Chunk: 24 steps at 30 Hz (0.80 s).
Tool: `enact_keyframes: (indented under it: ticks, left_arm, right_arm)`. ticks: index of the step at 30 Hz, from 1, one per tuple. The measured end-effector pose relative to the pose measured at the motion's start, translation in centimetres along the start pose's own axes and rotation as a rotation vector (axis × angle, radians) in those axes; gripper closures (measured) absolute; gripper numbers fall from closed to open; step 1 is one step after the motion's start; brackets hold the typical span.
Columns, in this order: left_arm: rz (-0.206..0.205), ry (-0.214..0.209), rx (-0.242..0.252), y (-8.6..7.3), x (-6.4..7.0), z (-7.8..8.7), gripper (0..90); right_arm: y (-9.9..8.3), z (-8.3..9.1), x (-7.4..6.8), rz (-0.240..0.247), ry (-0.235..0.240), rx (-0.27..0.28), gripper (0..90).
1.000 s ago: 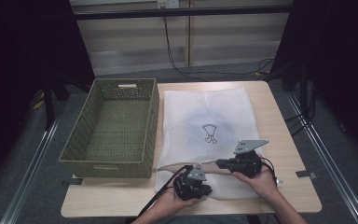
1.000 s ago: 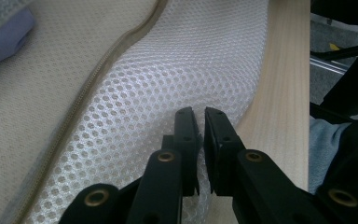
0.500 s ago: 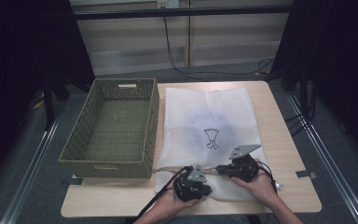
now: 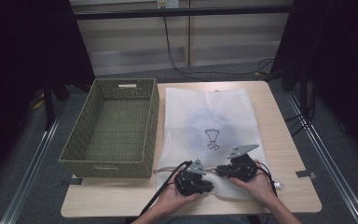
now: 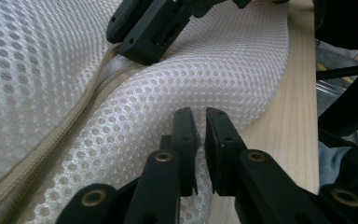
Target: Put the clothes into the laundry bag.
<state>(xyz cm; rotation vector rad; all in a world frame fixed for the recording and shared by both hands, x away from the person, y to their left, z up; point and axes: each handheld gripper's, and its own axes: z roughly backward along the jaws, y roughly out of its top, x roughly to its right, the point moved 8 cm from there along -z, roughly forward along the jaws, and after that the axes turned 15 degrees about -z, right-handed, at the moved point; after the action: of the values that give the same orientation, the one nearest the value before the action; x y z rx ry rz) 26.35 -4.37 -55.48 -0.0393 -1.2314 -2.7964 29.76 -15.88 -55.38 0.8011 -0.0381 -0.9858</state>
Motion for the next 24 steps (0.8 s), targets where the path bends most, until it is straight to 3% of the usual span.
enact_keyframes:
  ticks: [4, 8, 15, 24]
  left_arm:
    - [0.016, 0.001, 0.000, 0.1, 0.1, 0.6, 74.5]
    - [0.035, 0.036, 0.044, 0.5, -0.3, 2.4, 70.7]
    - [0.031, 0.122, 0.058, 0.1, -1.6, 5.5, 63.5]
    - [0.007, 0.213, 0.100, 0.0, -1.5, 9.0, 44.6]
  right_arm:
    - [0.5, 0.4, 0.0, -0.018, 0.025, 0.026, 77.9]
    - [0.5, 0.8, 0.3, -0.042, 0.032, 0.038, 72.6]
    - [1.6, 2.6, 0.2, -0.092, 0.056, 0.137, 66.6]
    - [3.1, 5.5, -0.1, -0.109, 0.084, 0.259, 57.6]
